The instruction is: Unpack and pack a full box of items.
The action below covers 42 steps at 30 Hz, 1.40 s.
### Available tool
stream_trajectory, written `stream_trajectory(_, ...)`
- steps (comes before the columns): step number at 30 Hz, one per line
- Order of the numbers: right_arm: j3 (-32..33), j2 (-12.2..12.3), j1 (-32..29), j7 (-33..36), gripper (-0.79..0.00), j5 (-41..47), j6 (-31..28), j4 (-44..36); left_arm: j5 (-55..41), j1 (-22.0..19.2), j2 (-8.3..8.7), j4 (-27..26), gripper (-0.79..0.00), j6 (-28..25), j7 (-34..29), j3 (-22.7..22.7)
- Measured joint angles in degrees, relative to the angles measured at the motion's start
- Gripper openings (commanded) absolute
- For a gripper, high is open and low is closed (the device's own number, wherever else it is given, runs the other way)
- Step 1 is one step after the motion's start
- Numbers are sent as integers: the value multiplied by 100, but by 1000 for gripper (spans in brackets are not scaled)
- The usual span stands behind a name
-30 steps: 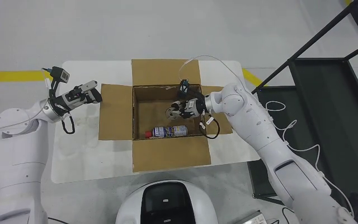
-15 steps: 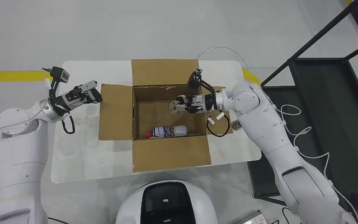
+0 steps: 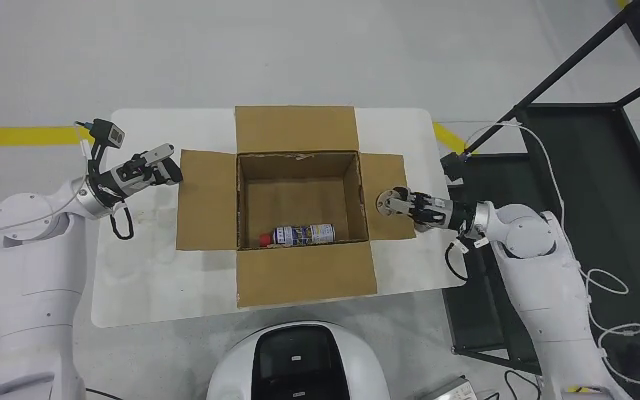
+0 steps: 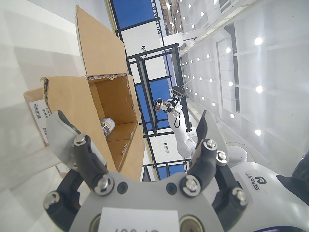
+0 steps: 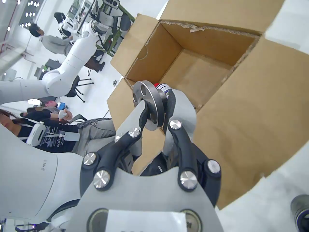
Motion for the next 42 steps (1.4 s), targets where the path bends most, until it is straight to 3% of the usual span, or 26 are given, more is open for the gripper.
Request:
stream_trajectory(6,464,66,-475,-393,-785,-94,229,104,0,0,0,0,0,0,0,0)
stream_trajectory(26,512,75,-532,-501,-785,-129,355,146,0,0,0,0,0,0,0,0)
stream_trajectory(35,902,185,-1086,-270,-785,-94,689,852,0,0,0,0,0,0,0,0)
stream_trajectory(42,608,179,-1203,-347,-785,-275,1155,1327,0,0,0,0,0,0,0,0)
